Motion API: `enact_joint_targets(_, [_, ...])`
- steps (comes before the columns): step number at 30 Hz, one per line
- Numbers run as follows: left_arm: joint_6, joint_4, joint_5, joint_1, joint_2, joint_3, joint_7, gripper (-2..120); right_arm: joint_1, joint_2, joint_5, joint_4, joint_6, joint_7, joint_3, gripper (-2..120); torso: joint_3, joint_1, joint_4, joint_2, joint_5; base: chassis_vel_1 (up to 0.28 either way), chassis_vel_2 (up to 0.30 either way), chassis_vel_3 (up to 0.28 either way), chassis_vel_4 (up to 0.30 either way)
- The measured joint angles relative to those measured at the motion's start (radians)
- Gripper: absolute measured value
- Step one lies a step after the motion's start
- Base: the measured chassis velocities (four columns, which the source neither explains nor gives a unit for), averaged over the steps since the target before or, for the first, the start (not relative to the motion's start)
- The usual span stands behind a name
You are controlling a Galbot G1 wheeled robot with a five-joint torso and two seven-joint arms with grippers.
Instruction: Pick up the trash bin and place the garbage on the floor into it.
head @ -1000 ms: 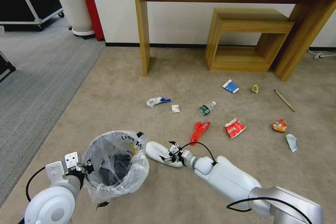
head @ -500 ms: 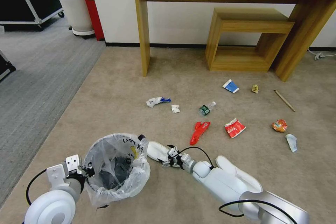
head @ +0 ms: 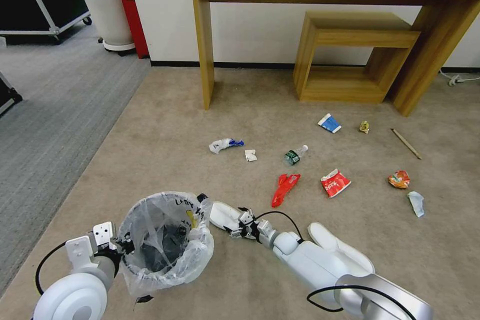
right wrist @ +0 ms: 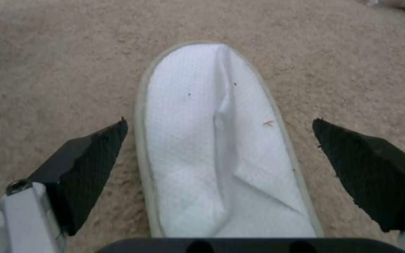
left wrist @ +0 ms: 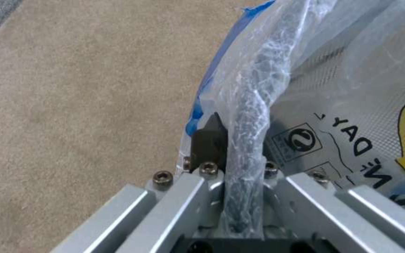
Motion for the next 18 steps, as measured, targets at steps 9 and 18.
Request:
enact_joint_targets(9, [0.000, 0.001, -0.001, -0.003, 0.006, 0.001, 0.000, 0, 0.008, 0.029, -0.011, -0.040, 0.014, -0.017, 0.041, 100, 0.000, 0.000, 0.0000, 0.000, 0.0000, 0.000, 0.000, 0.000, 0.000])
enact_joint_targets(18, [0.000, -0.001, -0.002, -0.004, 0.012, 0.002, 0.000, 0, 0.008, 0.048, -0.013, -0.061, 0.017, -0.025, 0.062, 100, 0.000, 0.000, 0.0000, 0.000, 0.0000, 0.000, 0.000, 0.000, 0.000])
